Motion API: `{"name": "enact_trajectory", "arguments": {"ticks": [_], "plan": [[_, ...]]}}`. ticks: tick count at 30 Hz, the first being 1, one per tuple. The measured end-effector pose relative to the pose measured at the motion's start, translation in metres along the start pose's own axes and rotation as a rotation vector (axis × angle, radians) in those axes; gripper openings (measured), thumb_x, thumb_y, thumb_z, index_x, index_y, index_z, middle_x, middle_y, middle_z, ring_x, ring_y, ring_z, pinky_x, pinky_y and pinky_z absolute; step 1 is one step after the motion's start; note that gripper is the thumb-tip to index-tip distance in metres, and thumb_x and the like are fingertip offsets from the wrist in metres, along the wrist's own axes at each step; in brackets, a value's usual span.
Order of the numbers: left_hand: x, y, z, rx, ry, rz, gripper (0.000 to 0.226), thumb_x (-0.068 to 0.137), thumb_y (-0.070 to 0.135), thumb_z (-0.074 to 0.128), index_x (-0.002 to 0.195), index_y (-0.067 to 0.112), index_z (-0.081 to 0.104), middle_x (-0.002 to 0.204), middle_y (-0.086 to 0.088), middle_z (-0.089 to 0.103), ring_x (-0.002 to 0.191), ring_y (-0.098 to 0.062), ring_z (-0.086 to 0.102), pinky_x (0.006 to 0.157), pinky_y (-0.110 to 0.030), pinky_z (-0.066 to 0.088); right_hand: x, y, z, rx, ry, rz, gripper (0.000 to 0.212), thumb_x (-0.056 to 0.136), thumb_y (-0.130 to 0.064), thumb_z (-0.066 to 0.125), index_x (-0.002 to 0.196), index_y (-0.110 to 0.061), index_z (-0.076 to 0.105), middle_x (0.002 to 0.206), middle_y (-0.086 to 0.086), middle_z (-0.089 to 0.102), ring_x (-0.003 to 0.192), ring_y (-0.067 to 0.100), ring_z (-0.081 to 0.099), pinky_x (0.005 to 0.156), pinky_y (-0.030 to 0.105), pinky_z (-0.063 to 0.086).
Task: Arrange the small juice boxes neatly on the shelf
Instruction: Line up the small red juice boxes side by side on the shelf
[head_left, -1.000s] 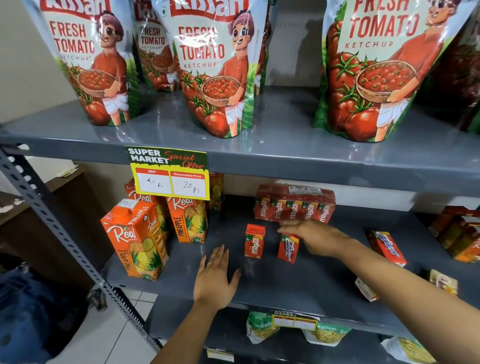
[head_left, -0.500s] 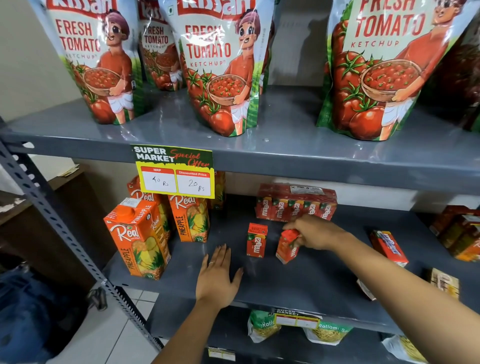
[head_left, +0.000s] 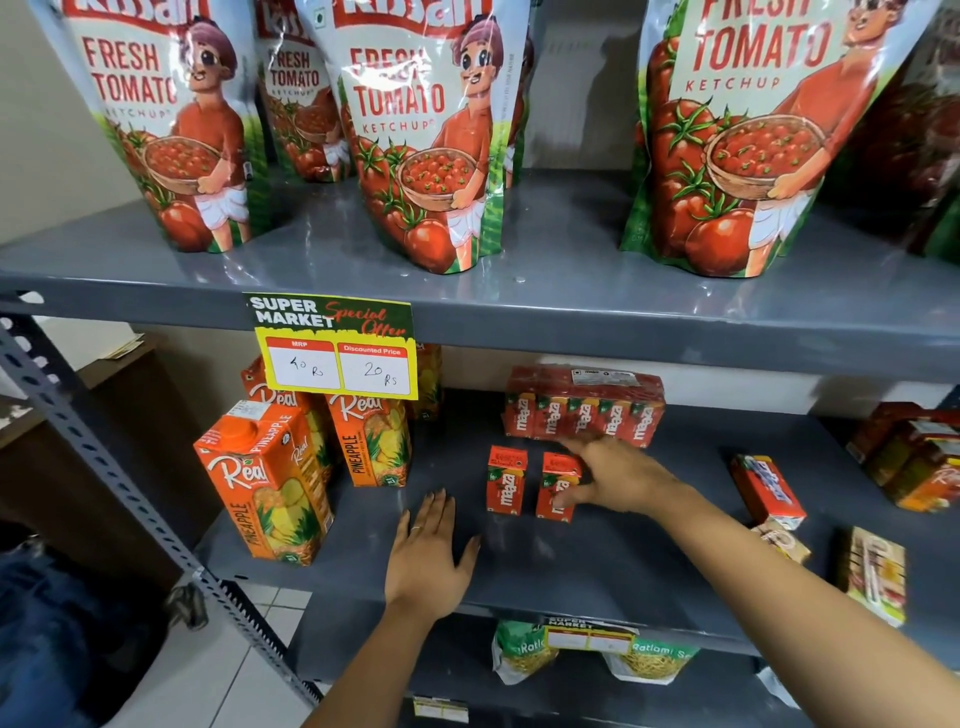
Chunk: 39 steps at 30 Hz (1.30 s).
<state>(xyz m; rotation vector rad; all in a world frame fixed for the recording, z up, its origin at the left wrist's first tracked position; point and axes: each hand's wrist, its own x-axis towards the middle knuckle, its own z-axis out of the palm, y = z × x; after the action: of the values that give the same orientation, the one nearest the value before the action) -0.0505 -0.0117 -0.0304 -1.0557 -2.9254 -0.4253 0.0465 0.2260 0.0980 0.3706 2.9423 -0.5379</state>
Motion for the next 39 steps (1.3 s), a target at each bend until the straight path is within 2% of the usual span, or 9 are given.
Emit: {"name": "enact_trajectory", "arguments": {"ticks": [2, 7, 12, 17, 21, 25, 29, 36, 39], "plan": [[0.0, 0.0, 0.001, 0.004, -0.006, 0.001, 0.086, 0.081, 0.065, 0.003, 0.152, 0.016, 0.01, 0.161, 0.002, 0.008, 0.147, -0.011, 0.002, 0.119, -0.032, -0.001, -0.011, 0.013, -0.012, 0.094, 0.033, 0.07, 0.091, 0.073, -0.066, 0.064, 0.146, -0.025, 0.028, 0.141, -0.004, 0.048, 0.127, 0.022, 0.049, 0.103, 0.036, 0.042], [0.001, 0.0, 0.002, -0.006, 0.016, 0.001, 0.084, 0.083, 0.065, 0.009, 0.151, 0.015, 0.014, 0.161, 0.001, 0.013, 0.147, -0.012, 0.006, 0.118, -0.032, -0.001, -0.041, 0.11, -0.025, -0.018, 0.399, 0.569, 0.048, 0.087, -0.043, 0.056, 0.116, -0.004, 0.059, 0.122, 0.023, 0.062, 0.108, 0.04, 0.06, 0.087, 0.041, 0.051], [0.002, 0.001, 0.002, -0.009, 0.022, 0.004, 0.085, 0.083, 0.065, 0.008, 0.151, 0.015, 0.014, 0.161, 0.0, 0.014, 0.147, -0.012, 0.006, 0.118, -0.031, -0.001, -0.07, 0.178, 0.002, 0.032, 0.209, 0.98, 0.069, 0.069, -0.052, 0.071, 0.124, -0.011, 0.058, 0.126, 0.017, 0.062, 0.113, 0.036, 0.059, 0.092, 0.041, 0.05], [0.001, 0.002, -0.001, 0.001, 0.008, 0.001, 0.086, 0.081, 0.065, 0.005, 0.152, 0.016, 0.011, 0.161, 0.002, 0.01, 0.147, -0.011, 0.003, 0.119, -0.032, -0.001, -0.069, 0.162, -0.002, 0.073, 0.375, 0.921, 0.042, 0.075, -0.034, 0.074, 0.102, -0.003, 0.062, 0.105, 0.023, 0.066, 0.094, 0.04, 0.064, 0.078, 0.04, 0.052], [0.002, 0.001, 0.0, 0.004, 0.01, -0.003, 0.086, 0.082, 0.065, 0.006, 0.151, 0.015, 0.013, 0.161, 0.001, 0.012, 0.147, -0.012, 0.005, 0.12, -0.033, 0.001, -0.059, 0.141, -0.016, -0.106, 0.387, 0.73, 0.031, 0.08, -0.018, 0.067, 0.107, -0.003, 0.062, 0.107, 0.023, 0.066, 0.098, 0.042, 0.064, 0.082, 0.045, 0.054], [0.001, 0.001, 0.0, 0.012, 0.014, -0.004, 0.086, 0.082, 0.065, 0.006, 0.151, 0.015, 0.014, 0.161, 0.001, 0.014, 0.147, -0.012, 0.006, 0.119, -0.032, 0.001, -0.055, 0.11, -0.01, -0.092, 0.512, 0.538, 0.046, 0.073, -0.028, 0.075, 0.117, -0.022, 0.065, 0.103, 0.017, 0.072, 0.095, 0.04, 0.066, 0.078, 0.044, 0.053], [0.001, 0.002, 0.0, 0.012, 0.013, -0.004, 0.086, 0.082, 0.065, 0.006, 0.151, 0.015, 0.014, 0.161, 0.001, 0.013, 0.147, -0.012, 0.005, 0.118, -0.031, -0.001, -0.046, 0.075, 0.037, 0.176, 0.751, 0.456, 0.046, 0.065, -0.028, 0.083, 0.107, -0.015, 0.07, 0.091, 0.015, 0.075, 0.089, 0.042, 0.061, 0.077, 0.043, 0.05], [0.001, 0.002, -0.001, 0.014, 0.002, -0.003, 0.086, 0.081, 0.064, 0.005, 0.151, 0.015, 0.013, 0.161, 0.001, 0.012, 0.147, -0.012, 0.004, 0.119, -0.032, -0.001, -0.027, 0.029, 0.114, 0.676, 0.834, 0.636, 0.047, 0.071, -0.029, 0.08, 0.102, -0.007, 0.052, 0.094, 0.019, 0.066, 0.091, 0.039, 0.061, 0.077, 0.044, 0.049], [0.001, 0.003, -0.002, 0.024, -0.008, -0.005, 0.085, 0.082, 0.064, 0.004, 0.152, 0.016, 0.012, 0.161, 0.001, 0.01, 0.147, -0.011, 0.003, 0.119, -0.032, 0.0, -0.022, 0.03, 0.122, 0.64, 0.851, 0.692, 0.044, 0.073, -0.031, 0.078, 0.097, -0.012, 0.047, 0.104, 0.017, 0.062, 0.107, 0.033, 0.055, 0.094, 0.043, 0.029]]}}
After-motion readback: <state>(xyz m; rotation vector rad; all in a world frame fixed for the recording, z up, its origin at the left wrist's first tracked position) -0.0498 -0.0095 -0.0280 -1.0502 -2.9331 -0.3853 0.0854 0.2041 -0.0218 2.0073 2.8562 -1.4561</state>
